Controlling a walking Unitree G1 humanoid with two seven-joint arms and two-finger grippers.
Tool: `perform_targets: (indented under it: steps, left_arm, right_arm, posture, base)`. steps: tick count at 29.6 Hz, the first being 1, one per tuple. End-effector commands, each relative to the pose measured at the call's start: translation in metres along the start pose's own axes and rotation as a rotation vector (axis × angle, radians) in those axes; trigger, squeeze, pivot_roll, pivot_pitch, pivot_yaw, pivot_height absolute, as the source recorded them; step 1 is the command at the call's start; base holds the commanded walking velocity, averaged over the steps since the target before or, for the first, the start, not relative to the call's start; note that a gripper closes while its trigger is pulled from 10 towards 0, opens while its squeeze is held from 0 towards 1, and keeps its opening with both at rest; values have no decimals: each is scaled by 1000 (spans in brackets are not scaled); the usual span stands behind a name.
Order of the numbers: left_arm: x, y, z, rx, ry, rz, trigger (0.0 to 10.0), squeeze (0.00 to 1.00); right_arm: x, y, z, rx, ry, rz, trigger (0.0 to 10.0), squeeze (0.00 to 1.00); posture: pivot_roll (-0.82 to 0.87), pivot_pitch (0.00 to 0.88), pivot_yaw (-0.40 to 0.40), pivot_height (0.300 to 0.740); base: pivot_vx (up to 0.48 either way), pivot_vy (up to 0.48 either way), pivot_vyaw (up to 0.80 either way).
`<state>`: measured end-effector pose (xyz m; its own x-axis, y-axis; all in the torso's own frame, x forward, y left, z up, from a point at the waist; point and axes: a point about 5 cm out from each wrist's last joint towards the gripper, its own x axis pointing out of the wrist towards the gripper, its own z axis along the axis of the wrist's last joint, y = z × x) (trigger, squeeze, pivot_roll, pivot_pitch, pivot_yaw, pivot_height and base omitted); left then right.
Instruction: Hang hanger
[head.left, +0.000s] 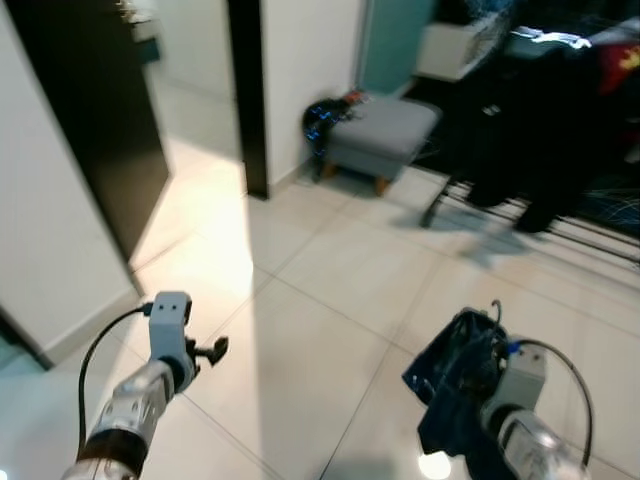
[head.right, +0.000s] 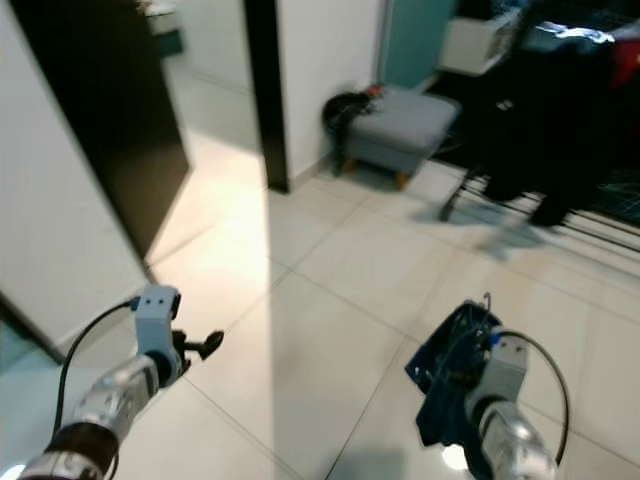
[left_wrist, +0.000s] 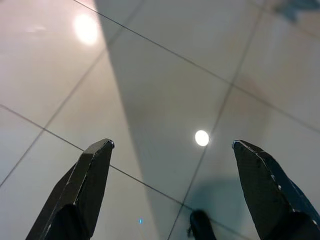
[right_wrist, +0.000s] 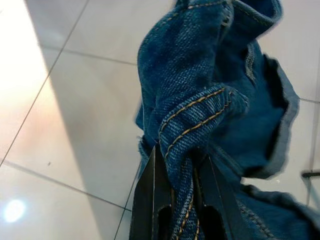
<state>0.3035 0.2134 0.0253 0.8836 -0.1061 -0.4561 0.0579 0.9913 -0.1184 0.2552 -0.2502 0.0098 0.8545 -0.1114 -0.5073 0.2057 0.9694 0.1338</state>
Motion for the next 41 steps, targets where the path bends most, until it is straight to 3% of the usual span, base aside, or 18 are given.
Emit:
perform_targets:
  steps: [1,8,15,19,26,41]
  left_arm:
    - [-2,-2,-20,17,56,31,10000,0]
    - [4,-13,-22,76,40,40,10000,0]
    - [7,-29,-29,132,69,4,10000,0]
    - [8,-31,-29,131,73,-2,10000,0]
    - [9,-32,-29,140,71,-1,10000,0]
    - [10,-34,-29,152,73,-7,10000,0]
  right_arm:
    - [0,3,-6,-51,-22,-2,10000,0]
    - [3,-4,-19,-63,-21,-78,10000,0]
    - [6,-25,-22,-62,27,-135,10000,0]
    - [5,-34,-25,-56,50,-153,10000,0]
    - [2,-41,-33,-19,80,-182,10000,0]
    - [3,-34,-40,22,88,-193,10000,0]
  posture:
    - [-26,55,-18,740]
    - [-28,52,-20,740]
    - [-34,57,-15,740]
    - [-35,58,-11,740]
    - [-33,55,-8,740]
    - [-33,56,-4,740]
  base:
    - [480,0,-469]
    - [480,0,-67]
    - [480,0,0]
    - [480,0,0]
    - [480,0,-800]
    - [480,0,-800]
